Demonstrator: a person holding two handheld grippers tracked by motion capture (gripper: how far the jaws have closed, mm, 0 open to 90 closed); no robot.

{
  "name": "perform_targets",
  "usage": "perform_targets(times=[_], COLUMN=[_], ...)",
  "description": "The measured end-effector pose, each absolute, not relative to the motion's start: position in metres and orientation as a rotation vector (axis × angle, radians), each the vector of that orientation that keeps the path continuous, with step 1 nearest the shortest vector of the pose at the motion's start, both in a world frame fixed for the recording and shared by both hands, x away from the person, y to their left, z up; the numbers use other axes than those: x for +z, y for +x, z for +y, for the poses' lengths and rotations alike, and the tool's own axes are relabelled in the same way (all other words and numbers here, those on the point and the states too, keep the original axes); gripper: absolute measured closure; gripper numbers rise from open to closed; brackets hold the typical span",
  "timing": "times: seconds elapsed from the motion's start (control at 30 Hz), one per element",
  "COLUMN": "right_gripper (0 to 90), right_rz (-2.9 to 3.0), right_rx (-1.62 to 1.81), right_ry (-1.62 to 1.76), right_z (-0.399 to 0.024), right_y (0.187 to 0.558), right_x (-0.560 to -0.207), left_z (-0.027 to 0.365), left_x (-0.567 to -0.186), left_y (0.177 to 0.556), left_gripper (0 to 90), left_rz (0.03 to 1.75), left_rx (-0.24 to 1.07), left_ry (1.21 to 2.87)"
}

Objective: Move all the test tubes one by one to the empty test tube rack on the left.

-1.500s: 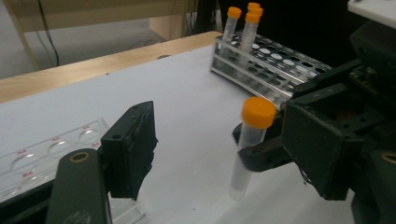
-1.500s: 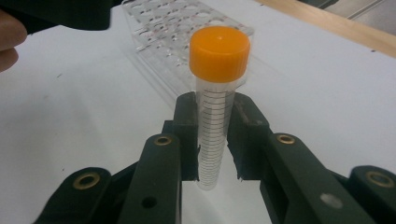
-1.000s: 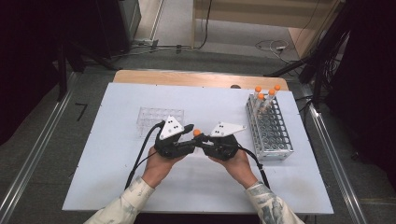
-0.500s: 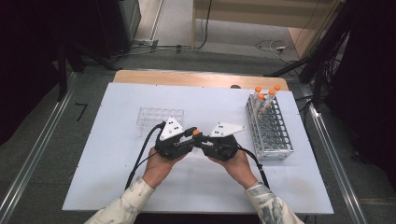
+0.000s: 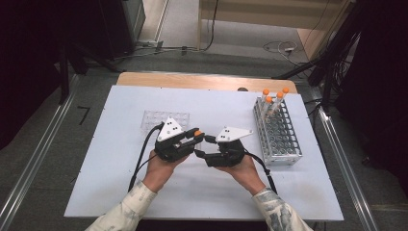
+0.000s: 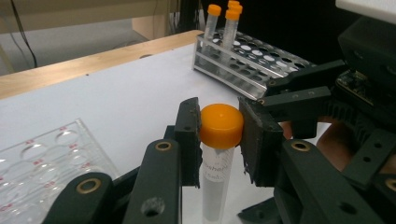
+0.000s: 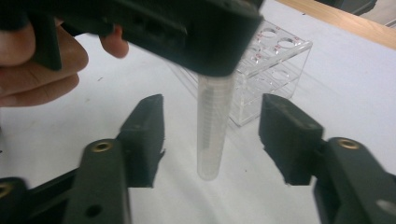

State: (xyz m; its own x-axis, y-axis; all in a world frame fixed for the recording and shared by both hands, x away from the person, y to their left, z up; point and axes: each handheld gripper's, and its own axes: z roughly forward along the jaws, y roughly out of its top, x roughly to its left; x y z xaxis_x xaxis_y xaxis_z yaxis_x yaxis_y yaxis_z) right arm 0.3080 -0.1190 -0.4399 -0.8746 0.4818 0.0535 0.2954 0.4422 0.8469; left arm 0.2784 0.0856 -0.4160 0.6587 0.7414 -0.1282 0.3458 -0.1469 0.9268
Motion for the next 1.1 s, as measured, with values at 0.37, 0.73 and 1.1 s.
perform_targets(times=[0.37, 0.73, 1.1], right_gripper=[25.2, 24.2, 24.3], right_rz=[2.476, 2.469, 2.464], right_rx=[1.408, 1.394, 1.390], right_ry=[0.735, 0.756, 0.760], right_z=[-0.123, -0.126, -0.127], right_y=[0.309, 0.311, 0.311], right_x=[-0.438, -0.440, -0.439], left_z=[0.119, 0.178, 0.212], left_x=[-0.397, -0.384, -0.384], left_y=[0.283, 0.292, 0.297], left_gripper=[70.4, 70.4, 70.4], left_rz=[0.943, 1.083, 1.181], left_rx=[0.455, 0.538, 0.671], left_ry=[1.663, 1.551, 1.515])
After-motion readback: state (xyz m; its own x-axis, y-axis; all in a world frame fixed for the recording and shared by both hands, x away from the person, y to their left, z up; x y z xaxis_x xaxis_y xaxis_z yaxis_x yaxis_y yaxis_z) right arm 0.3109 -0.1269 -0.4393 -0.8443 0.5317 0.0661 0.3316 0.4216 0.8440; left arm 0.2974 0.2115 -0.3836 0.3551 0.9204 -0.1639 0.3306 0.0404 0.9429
